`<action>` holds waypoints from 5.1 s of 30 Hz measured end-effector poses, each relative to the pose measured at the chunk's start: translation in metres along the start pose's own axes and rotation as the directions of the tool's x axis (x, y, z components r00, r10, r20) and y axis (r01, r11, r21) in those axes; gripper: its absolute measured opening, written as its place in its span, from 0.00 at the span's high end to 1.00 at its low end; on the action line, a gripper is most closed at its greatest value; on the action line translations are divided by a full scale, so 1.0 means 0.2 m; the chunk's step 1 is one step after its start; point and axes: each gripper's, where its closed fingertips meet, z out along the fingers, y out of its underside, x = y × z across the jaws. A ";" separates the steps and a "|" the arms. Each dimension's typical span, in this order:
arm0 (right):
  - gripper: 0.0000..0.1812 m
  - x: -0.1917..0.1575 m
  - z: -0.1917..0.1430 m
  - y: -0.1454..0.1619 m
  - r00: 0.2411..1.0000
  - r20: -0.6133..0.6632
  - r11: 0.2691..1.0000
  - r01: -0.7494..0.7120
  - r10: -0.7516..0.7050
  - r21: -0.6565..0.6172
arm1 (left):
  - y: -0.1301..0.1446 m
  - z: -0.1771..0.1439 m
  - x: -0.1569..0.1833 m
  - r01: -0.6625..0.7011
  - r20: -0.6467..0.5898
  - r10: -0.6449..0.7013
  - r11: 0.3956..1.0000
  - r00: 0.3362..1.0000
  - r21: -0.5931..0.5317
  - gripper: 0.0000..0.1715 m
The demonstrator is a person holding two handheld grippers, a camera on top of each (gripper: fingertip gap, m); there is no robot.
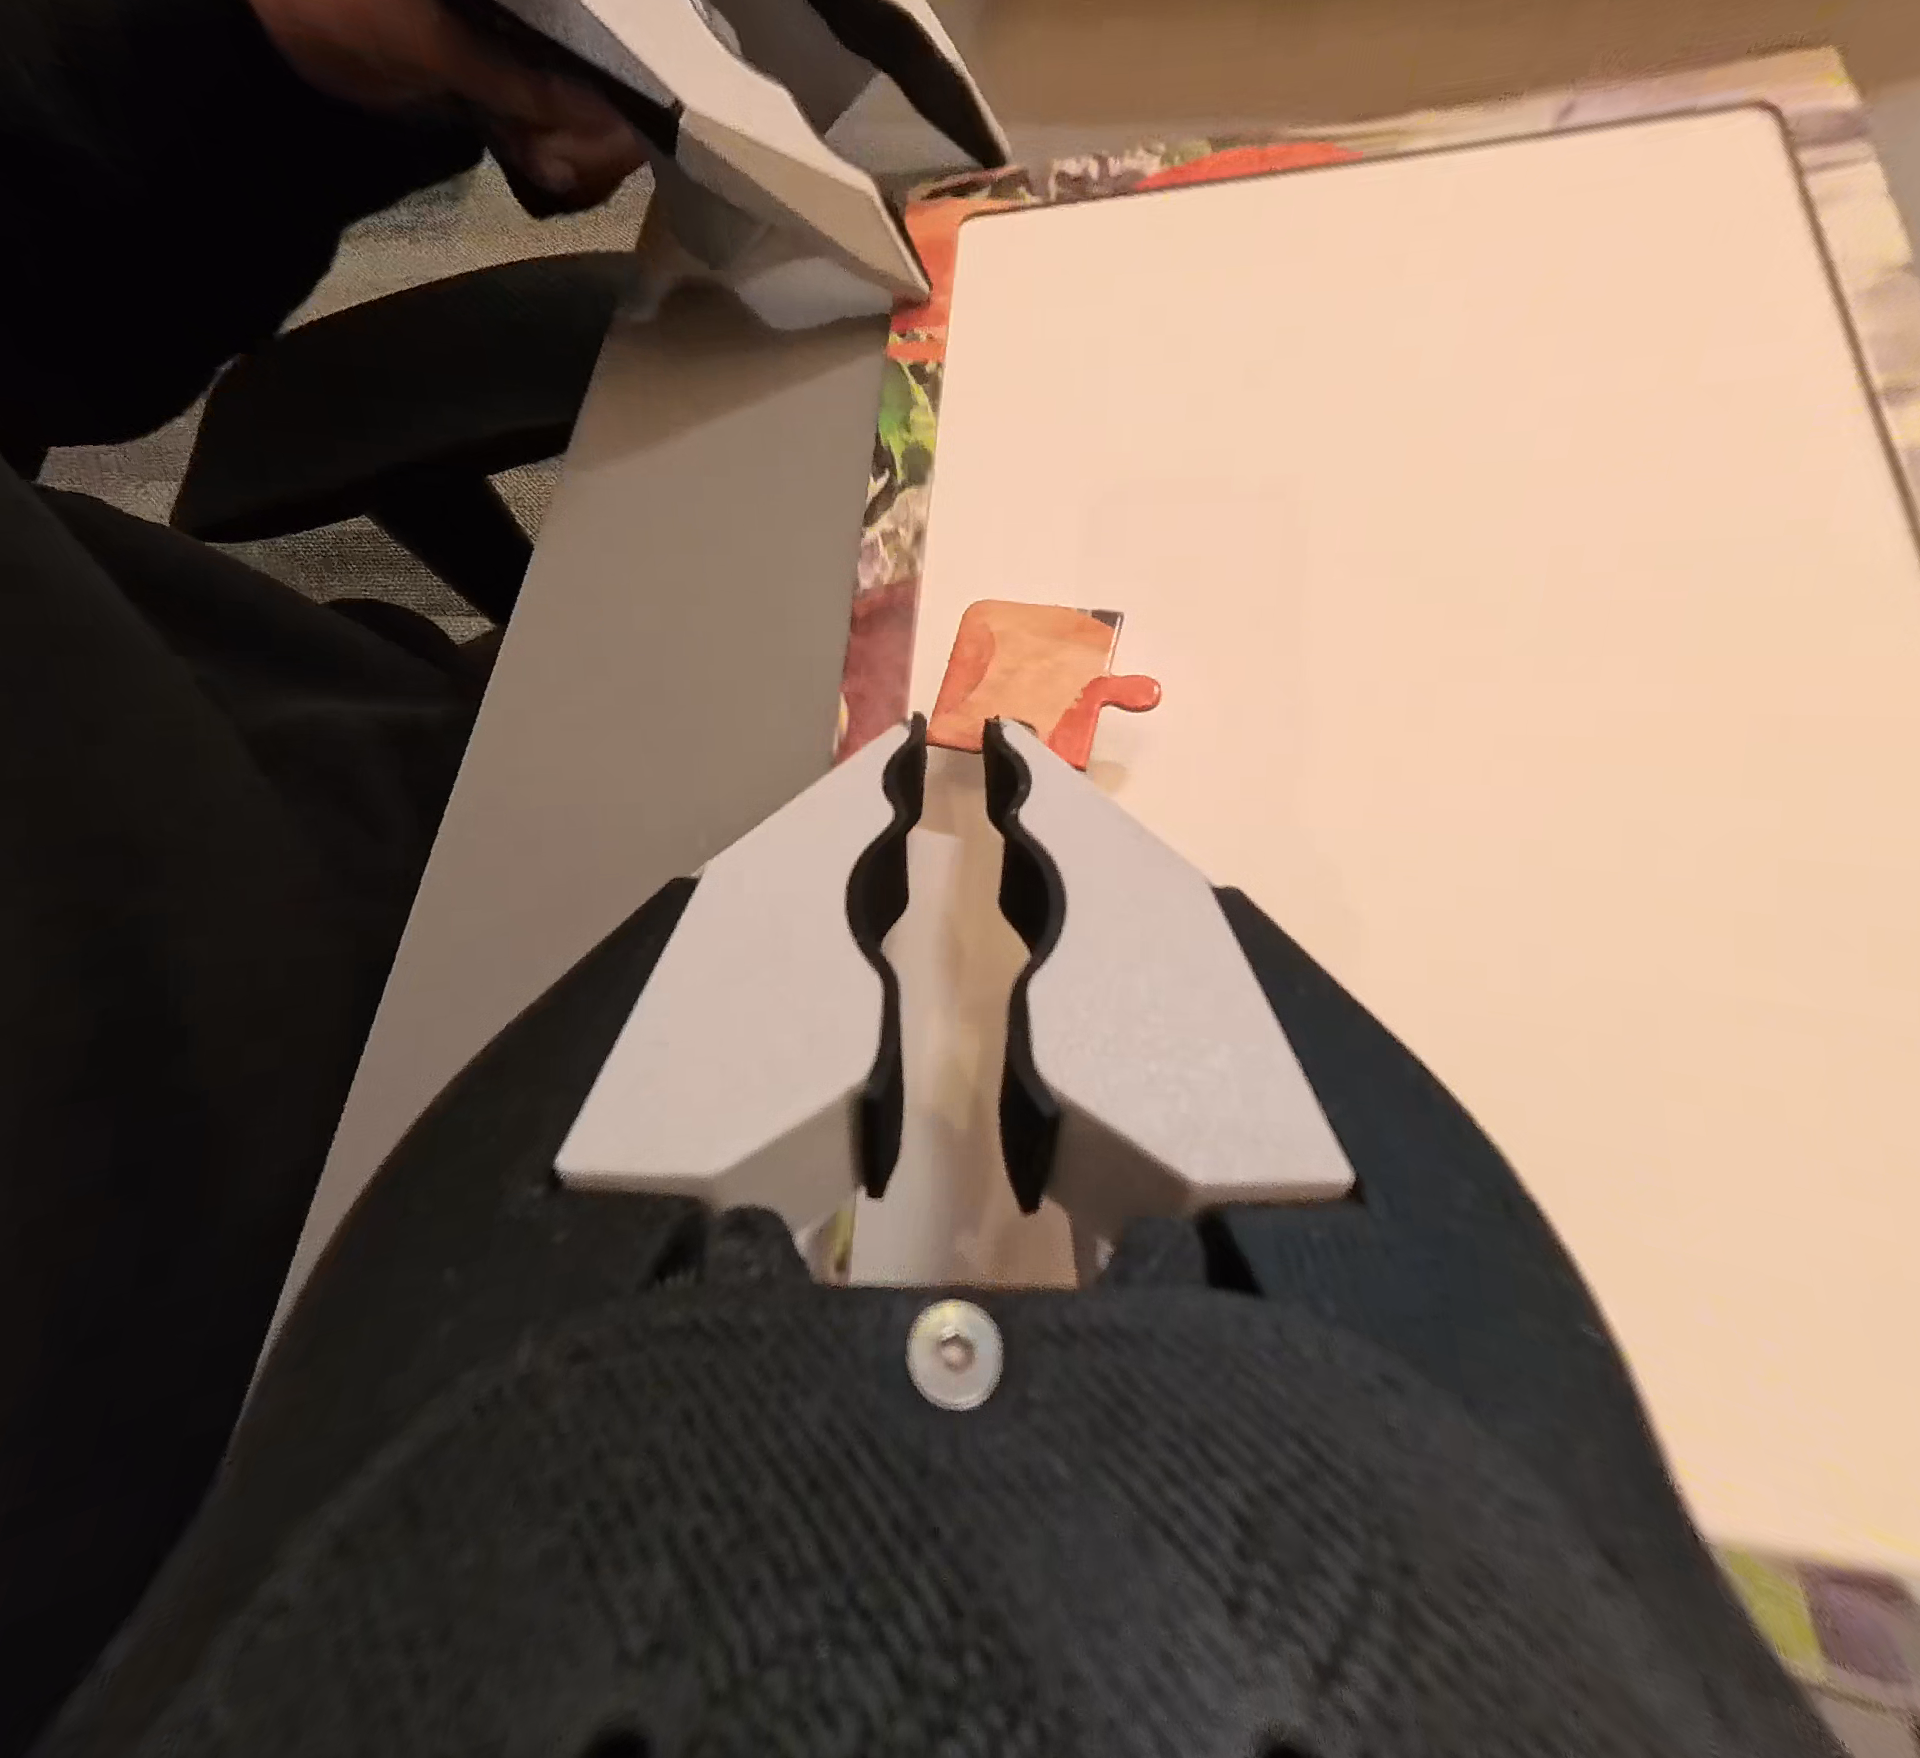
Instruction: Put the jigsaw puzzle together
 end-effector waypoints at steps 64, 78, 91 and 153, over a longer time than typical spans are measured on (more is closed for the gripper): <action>0.86 0.08 0.55 -0.35 0.937 0.130 0.938 0.336 -0.325 -0.081 | -0.03 -0.02 0.07 -0.007 -0.120 0.019 0.995 0.993 0.095 0.71; 0.87 0.08 0.55 -0.35 0.928 0.157 0.932 0.353 -0.338 -0.086 | 0.03 -0.05 -0.02 -0.030 -0.030 0.031 0.999 0.999 0.044 0.74; 0.87 0.08 0.56 -0.36 0.914 0.188 0.922 0.379 -0.360 -0.075 | 0.02 -0.04 0.00 -0.050 -0.052 0.052 0.997 0.997 0.050 0.84; 0.84 -0.16 -0.89 0.84 0.871 -0.469 0.979 -0.197 0.147 -0.059 | -0.23 0.26 0.92 -0.078 -0.406 0.057 0.996 0.912 -0.036 0.56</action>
